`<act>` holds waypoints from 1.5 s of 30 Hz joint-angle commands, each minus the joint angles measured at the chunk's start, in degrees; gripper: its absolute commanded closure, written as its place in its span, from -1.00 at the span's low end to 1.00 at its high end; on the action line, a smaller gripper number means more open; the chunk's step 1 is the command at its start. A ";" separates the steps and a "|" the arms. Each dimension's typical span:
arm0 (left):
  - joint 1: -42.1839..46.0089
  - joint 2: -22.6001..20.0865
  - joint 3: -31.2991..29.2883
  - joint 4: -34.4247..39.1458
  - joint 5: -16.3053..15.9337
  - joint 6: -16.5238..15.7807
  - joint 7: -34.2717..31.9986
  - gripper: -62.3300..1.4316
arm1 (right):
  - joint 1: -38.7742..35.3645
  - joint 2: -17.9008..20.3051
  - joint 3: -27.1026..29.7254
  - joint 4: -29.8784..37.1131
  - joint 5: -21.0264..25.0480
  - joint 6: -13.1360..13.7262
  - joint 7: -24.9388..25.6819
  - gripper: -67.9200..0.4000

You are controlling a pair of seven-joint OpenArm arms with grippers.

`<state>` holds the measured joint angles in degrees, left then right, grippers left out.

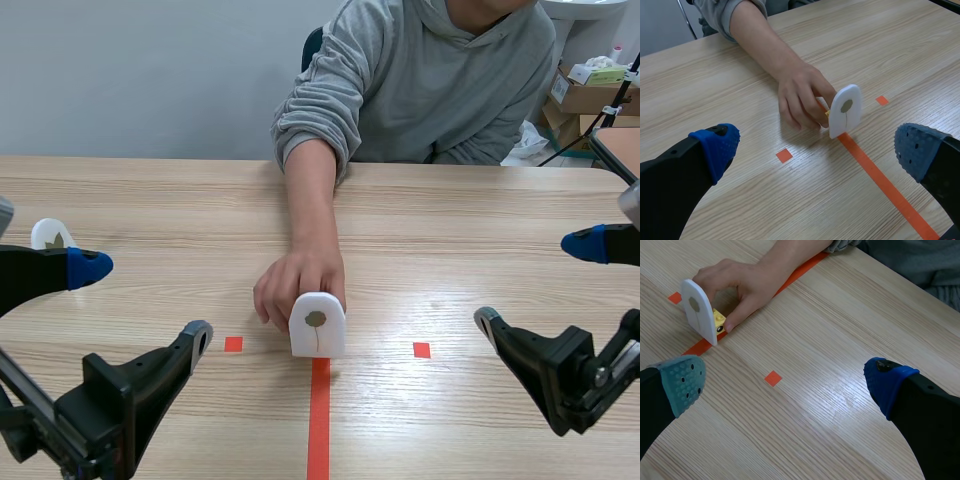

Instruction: Do the leaf sorting experiment

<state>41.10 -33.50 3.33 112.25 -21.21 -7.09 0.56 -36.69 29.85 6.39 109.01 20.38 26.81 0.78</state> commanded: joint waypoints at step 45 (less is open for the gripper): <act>-0.02 0.28 -0.31 -1.51 -0.37 0.07 -0.76 -1.00 | 0.68 0.15 0.55 0.15 0.81 -0.15 0.68 -1.00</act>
<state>41.08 -33.50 3.33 110.61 -21.23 -7.09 0.58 -36.69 29.85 6.39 109.01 20.38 26.81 0.78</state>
